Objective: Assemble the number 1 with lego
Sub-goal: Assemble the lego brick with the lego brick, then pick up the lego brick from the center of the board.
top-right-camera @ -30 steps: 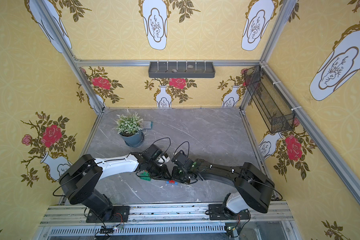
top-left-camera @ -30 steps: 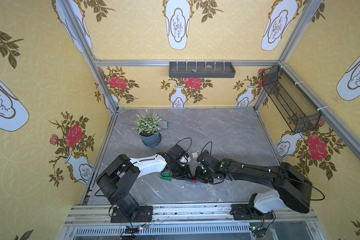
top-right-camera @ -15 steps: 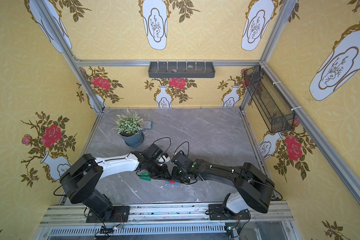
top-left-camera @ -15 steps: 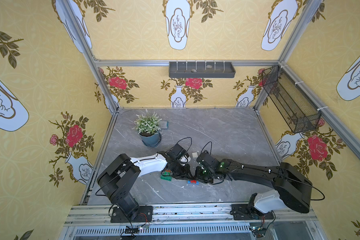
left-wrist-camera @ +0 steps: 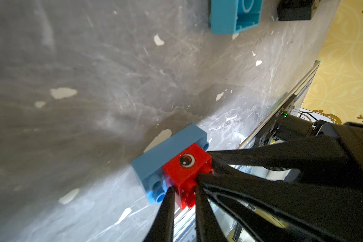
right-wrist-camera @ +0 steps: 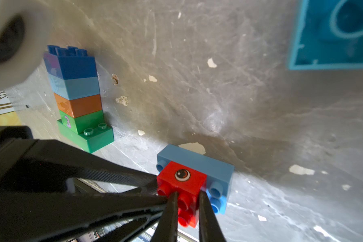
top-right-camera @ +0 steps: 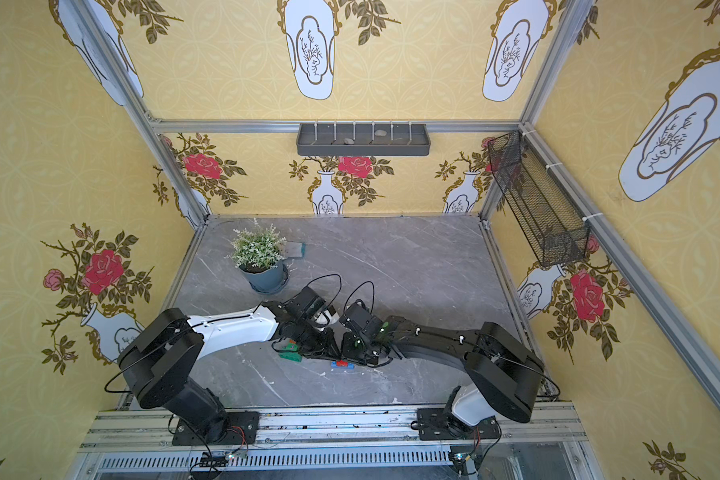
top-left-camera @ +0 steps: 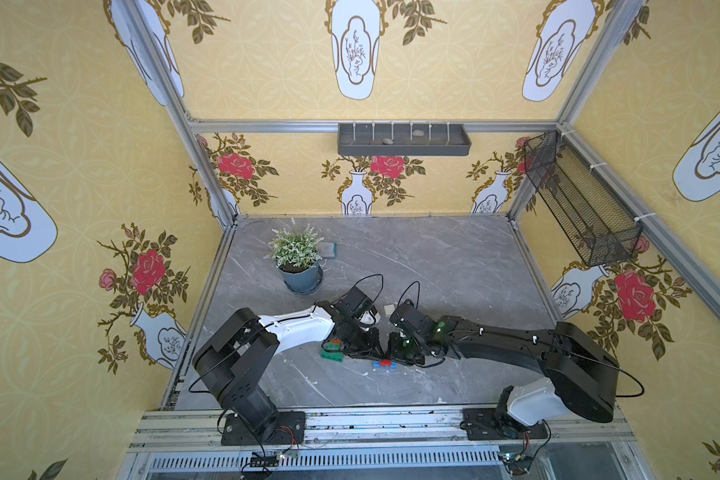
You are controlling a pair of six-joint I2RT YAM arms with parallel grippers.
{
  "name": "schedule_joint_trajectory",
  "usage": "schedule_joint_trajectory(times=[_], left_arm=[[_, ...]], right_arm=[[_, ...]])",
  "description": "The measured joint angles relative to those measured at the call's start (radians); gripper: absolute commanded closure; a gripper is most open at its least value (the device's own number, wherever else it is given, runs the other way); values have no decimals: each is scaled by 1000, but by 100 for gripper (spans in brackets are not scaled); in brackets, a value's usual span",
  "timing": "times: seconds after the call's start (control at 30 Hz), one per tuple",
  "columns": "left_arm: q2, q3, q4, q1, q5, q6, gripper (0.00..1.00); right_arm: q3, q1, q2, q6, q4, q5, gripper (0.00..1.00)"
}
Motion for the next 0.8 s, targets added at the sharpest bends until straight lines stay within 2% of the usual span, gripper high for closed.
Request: schedule_joint_trajectory(times=[0.3, 0.4, 0.57, 0.8], left_arm=[[-132, -13, -55, -2, -103, 17, 61], [-180, -14, -57, -2, -104, 35, 60], [-275, -29, -54, -1, -130, 48, 58], [-433, -55, -44, 27, -277, 53, 57]], right_arm=[[-18, 0, -138, -16, -41, 52, 64], [-28, -11, -187, -17, -41, 56, 58], [-16, -31, -243, -31, -75, 98, 54], [4, -81, -293, -34, -203, 193, 54]])
